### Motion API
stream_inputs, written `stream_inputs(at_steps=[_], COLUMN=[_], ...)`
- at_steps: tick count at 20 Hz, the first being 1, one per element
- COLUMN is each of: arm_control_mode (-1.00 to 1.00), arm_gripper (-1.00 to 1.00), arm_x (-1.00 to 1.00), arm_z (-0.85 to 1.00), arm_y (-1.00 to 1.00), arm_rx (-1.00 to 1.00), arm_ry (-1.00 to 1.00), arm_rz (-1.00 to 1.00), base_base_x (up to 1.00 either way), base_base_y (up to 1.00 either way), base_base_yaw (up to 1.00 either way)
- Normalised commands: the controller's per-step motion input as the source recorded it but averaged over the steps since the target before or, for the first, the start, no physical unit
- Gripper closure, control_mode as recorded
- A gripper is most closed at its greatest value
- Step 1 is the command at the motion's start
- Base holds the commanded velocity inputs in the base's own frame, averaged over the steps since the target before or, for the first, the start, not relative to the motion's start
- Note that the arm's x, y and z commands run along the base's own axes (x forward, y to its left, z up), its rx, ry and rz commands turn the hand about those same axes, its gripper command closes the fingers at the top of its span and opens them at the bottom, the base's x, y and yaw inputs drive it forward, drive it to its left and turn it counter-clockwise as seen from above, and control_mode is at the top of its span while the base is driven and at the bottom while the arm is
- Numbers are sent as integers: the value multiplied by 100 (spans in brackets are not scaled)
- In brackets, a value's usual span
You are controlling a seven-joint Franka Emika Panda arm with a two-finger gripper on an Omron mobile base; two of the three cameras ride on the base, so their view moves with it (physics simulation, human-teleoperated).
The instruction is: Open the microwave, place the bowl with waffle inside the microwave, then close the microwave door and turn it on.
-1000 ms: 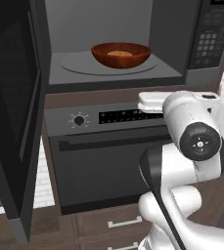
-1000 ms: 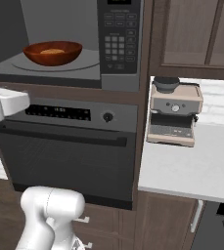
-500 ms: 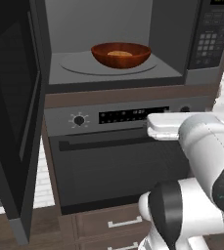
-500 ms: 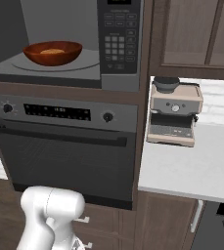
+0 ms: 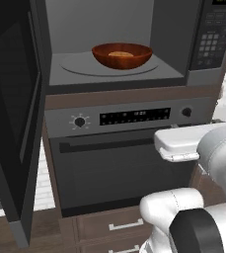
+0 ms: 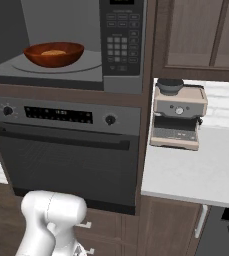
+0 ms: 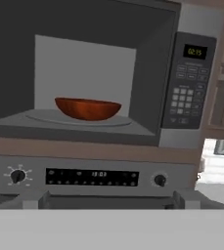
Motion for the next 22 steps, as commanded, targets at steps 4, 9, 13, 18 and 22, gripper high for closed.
stream_inputs(at_steps=[4,9,13,18,22], arm_control_mode=[-100,-100,-100,-100,-100], arm_gripper=[-100,-100,-100,-100,-100], arm_x=[-32,-28,-13,-20,-13], arm_z=[0,2,1,0,0], arm_y=[0,0,8,25,11], arm_rx=[4,4,1,0,0], arm_ry=[-2,-5,0,0,0], arm_rz=[11,15,21,1,-9], base_base_x=[0,0,0,0,0], base_base_y=[0,0,0,0,0], base_base_yaw=[0,0,0,0,0])
